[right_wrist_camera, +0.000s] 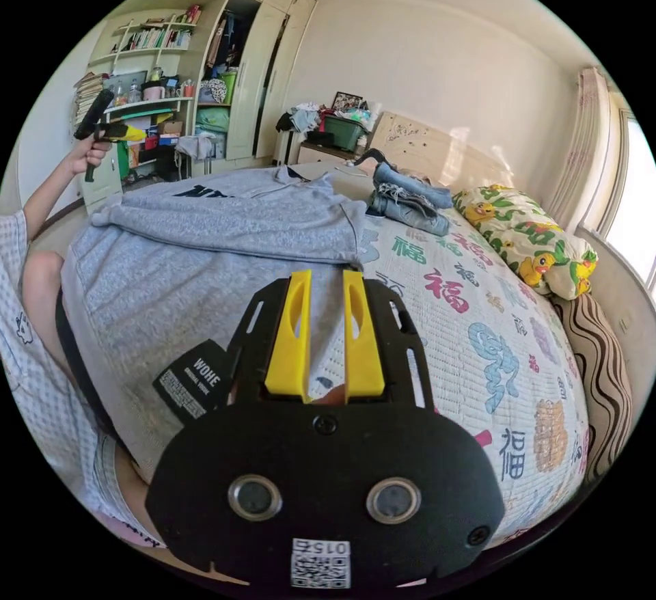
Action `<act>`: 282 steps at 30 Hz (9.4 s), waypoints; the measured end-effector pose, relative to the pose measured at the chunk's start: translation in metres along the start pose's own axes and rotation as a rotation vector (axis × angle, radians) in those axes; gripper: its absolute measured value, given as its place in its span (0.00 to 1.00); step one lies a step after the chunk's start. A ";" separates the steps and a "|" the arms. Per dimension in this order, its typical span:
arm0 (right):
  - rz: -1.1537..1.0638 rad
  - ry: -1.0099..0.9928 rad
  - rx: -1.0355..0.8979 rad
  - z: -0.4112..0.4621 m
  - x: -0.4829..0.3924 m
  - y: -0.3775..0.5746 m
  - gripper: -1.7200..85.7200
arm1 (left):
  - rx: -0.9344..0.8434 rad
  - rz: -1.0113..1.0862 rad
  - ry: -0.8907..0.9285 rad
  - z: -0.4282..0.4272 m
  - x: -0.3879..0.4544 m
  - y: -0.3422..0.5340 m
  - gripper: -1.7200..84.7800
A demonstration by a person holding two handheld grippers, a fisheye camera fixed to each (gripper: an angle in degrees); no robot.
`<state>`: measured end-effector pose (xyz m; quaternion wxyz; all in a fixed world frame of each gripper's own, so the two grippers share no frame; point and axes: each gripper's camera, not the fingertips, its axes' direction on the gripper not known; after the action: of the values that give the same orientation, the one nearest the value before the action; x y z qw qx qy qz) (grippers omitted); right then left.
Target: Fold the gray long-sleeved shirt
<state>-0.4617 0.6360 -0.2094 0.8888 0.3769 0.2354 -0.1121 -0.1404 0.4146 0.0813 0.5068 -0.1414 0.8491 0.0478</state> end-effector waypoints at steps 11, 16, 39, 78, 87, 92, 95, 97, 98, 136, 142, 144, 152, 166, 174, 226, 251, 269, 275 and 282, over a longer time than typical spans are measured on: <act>-0.188 0.070 -0.175 0.107 0.040 -0.071 0.13 | -0.316 -0.073 0.033 0.327 -0.020 -0.237 0.17; -0.201 0.044 -0.082 0.104 0.045 -0.059 0.08 | -0.348 -0.115 -0.061 0.402 -0.039 -0.273 0.15; -0.205 0.190 -0.234 0.125 0.062 -0.062 0.06 | -0.402 0.031 -0.270 0.456 0.003 -0.327 0.04; -0.063 -0.167 0.128 0.011 -0.272 0.025 0.11 | -0.126 0.238 -0.127 -0.080 0.029 0.087 0.13; -0.073 -0.099 0.003 0.090 -0.314 0.040 0.11 | -0.192 0.271 -0.188 -0.075 0.044 0.105 0.12; -0.121 -0.062 -0.051 0.125 -0.325 0.066 0.08 | -0.142 0.210 -0.188 -0.085 0.039 0.113 0.04; -0.117 -0.034 -0.024 0.132 -0.328 0.086 0.04 | -0.110 0.219 -0.189 -0.090 0.044 0.118 0.03; -0.112 -0.017 -0.005 0.136 -0.329 0.102 0.02 | -0.093 0.232 -0.202 -0.093 0.049 0.122 0.02; -0.107 -0.019 0.007 0.136 -0.329 0.107 0.02 | -0.083 0.238 -0.218 -0.095 0.053 0.124 0.02; -0.839 -0.098 -0.079 0.233 -0.187 0.245 0.11 | -0.416 0.049 0.169 0.106 -0.035 0.011 0.10; -0.847 -0.151 -0.142 0.245 -0.174 0.244 0.02 | -0.429 0.168 0.087 0.126 -0.014 0.017 0.02; -0.848 -0.151 -0.146 0.244 -0.170 0.247 0.01 | -0.409 0.225 0.002 0.125 -0.004 0.019 0.01; -0.759 -0.233 -0.175 0.269 -0.155 0.241 0.01 | -0.446 0.278 -0.017 0.164 0.023 0.048 0.01; -0.600 -0.247 -0.167 0.285 -0.132 0.246 0.01 | -0.387 0.234 0.040 0.186 0.046 0.118 0.03; -0.296 -0.377 0.018 0.282 -0.060 0.190 0.01 | 0.048 0.023 0.098 0.078 -0.003 0.216 0.03; -0.684 -0.383 -0.356 0.702 -0.344 -0.011 0.15 | 0.320 -0.615 -0.389 0.208 -0.040 0.707 0.19; -0.681 -0.378 -0.343 0.684 -0.370 -0.010 0.15 | 0.136 -0.313 -0.381 0.190 0.019 0.529 0.12; -0.662 -0.402 -0.356 0.617 -0.382 -0.056 0.15 | 0.035 -0.521 -0.615 0.088 0.016 0.461 0.01; -0.428 -0.534 -0.246 0.539 -0.334 -0.093 0.14 | 0.251 -0.475 -0.949 -0.029 0.090 0.374 0.01; -0.214 -0.596 -0.023 0.378 -0.237 -0.060 0.13 | 0.531 0.294 -1.134 -0.101 0.330 0.189 0.02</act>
<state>-0.5624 0.3264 0.1014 0.9060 0.2906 0.0043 -0.3077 -0.4276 0.5090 -0.1698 0.8829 0.1540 0.4428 -0.0278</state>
